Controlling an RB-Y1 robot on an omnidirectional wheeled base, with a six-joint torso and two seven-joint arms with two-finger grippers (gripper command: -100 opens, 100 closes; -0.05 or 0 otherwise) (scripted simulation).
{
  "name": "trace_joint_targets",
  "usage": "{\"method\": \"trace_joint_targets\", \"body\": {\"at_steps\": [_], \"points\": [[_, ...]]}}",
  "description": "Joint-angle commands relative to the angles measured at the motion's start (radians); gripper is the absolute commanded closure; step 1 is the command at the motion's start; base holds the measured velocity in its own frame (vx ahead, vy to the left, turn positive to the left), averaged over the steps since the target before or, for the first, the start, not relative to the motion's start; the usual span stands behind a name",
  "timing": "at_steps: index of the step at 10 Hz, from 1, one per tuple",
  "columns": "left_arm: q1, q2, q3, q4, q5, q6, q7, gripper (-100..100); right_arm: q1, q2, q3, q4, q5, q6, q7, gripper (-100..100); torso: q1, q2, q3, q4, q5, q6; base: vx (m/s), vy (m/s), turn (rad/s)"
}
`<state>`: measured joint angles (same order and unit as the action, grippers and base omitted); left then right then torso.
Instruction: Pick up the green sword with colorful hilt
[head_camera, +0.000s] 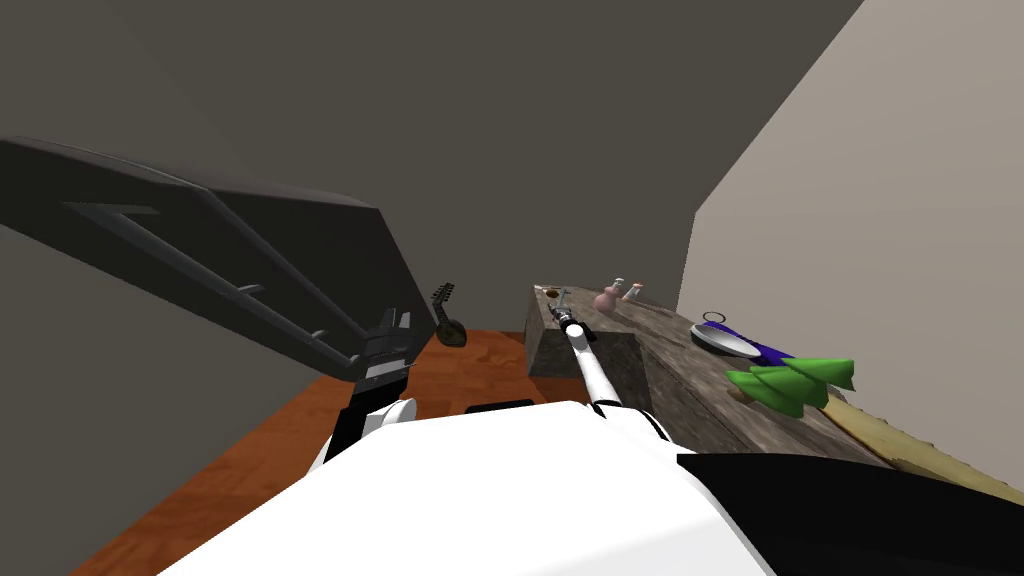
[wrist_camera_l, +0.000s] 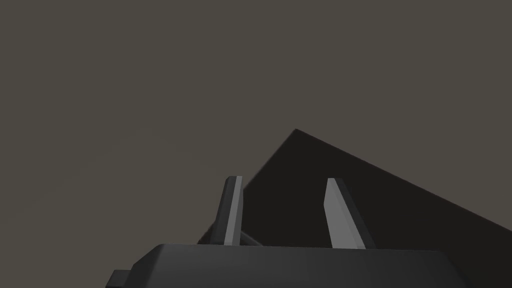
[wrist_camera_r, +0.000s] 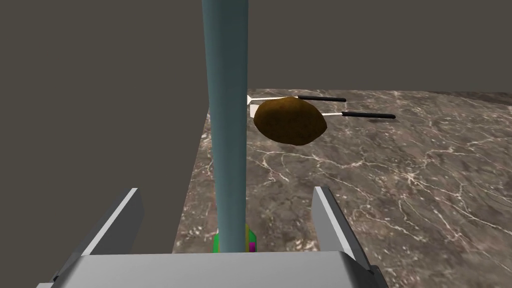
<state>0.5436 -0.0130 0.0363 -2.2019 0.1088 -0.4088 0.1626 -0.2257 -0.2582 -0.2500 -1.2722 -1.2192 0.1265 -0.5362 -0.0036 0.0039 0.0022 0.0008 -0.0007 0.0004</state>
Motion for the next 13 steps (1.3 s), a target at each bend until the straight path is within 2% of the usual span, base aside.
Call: {"method": "trace_joint_targets", "body": {"at_steps": [1,2,3,5,6,8,9,11,12,13], "points": [[0.0,0.0,0.0,0.0,0.0,0.0,0.0,0,-0.017,-0.007,0.019,0.024,0.035,-0.05,-0.05,-100,0.0,0.0,0.0,0.0,0.0,0.0,-0.069,-0.046,0.081],[0.0,0.0,0.0,0.0,0.0,0.0,0.0,0,-0.017,-0.007,0.019,0.024,0.035,-0.051,-0.073,-100,0.001,0.0,0.0,0.0,0.0,0.0,-0.032,-0.014,-0.006],[0.0,0.0,0.0,0.0,0.0,0.0,0.0,0,-0.051,-0.031,0.061,0.07,0.077,-0.098,-0.104,-100,0.003,-0.002,-0.001,0.0,0.0,0.001,-0.071,-0.028,0.089],[0.0,0.0,0.0,0.0,0.0,0.0,0.0,0,-0.051,-0.031,0.061,0.07,0.087,-0.112,-0.146,-100,0.002,-0.001,0.0,0.0,0.0,0.0,-0.047,-0.029,0.04],[0.0,0.0,0.0,0.0,0.0,0.0,0.0,0,-0.085,-0.055,0.103,0.115,0.129,-0.164,-0.184,-100,0.002,-0.002,-0.001,0.0,0.0,0.001,-0.064,-0.034,0.093],[0.0,0.0,0.0,0.0,0.0,0.0,0.0,0,-0.085,-0.055,0.103,0.115,0.14,-0.173,-0.22,-100,0.002,-0.001,0.0,0.0,0.0,0.0,-0.051,-0.025,0.042],[0.0,0.0,0.0,0.0,0.0,0.0,0.0,0,-0.118,-0.078,0.145,0.161,0.188,-0.217,-0.255,-100,0.002,-0.002,-0.001,0.0,0.0,0.001,-0.064,-0.038,0.114],[0.0,0.0,0.0,0.0,0.0,0.0,0.0,0,-0.118,-0.078,0.145,0.161,0.192,-0.234,-0.293,-100,0.001,0.0,0.0,0.0,0.0,0.001,-0.055,-0.039,0.032],[0.0,0.0,0.0,0.0,0.0,0.0,0.0,0,-0.117,-0.075,0.141,0.158,0.191,-0.228,-0.28,-100,0.002,-0.002,-0.001,0.0,0.0,0.001,-0.007,-0.005,-0.005],[0.0,0.0,0.0,0.0,0.0,0.0,0.0,0,-0.116,-0.075,0.141,0.157,0.191,-0.23,-0.283,100,0.003,-0.004,-0.002,-0.001,0.001,0.001,0.0,0.0,0.0]]}}
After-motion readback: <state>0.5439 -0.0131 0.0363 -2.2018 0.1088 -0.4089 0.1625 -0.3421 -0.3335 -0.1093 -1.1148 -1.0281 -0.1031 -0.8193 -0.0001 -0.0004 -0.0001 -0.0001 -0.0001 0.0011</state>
